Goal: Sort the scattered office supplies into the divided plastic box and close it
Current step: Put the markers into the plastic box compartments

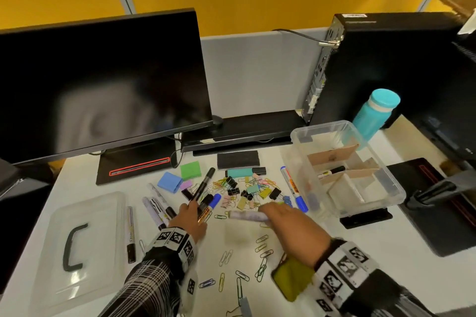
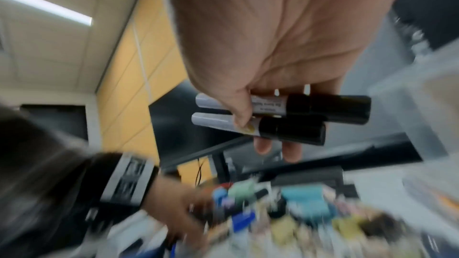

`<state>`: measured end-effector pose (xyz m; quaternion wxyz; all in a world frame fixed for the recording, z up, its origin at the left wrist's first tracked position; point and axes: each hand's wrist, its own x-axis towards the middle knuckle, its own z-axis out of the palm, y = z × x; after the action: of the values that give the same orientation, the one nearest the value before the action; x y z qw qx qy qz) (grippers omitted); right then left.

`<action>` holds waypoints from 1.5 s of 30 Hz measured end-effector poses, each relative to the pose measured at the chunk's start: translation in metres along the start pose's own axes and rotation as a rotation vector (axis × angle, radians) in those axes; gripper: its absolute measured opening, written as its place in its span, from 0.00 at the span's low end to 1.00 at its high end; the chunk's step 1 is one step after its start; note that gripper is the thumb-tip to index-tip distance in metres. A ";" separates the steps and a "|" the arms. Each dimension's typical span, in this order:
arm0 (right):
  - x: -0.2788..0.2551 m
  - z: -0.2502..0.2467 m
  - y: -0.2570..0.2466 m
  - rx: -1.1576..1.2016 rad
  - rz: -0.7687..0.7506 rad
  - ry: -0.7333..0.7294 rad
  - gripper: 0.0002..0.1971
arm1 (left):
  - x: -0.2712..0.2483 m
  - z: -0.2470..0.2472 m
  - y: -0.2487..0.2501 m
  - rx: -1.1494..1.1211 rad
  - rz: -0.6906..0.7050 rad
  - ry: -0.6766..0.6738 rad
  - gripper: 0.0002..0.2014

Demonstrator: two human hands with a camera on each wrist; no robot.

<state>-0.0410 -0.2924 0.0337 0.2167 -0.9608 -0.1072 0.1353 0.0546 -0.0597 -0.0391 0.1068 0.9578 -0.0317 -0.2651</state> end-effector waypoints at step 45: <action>-0.055 -0.016 0.150 0.051 0.712 0.685 0.29 | -0.010 -0.057 0.282 0.359 0.746 0.135 0.15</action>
<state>-0.0657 -0.4459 -0.0074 0.2032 -0.9215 0.3085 -0.1199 0.0740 -0.3231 0.0758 0.0288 0.8993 -0.4150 -0.1351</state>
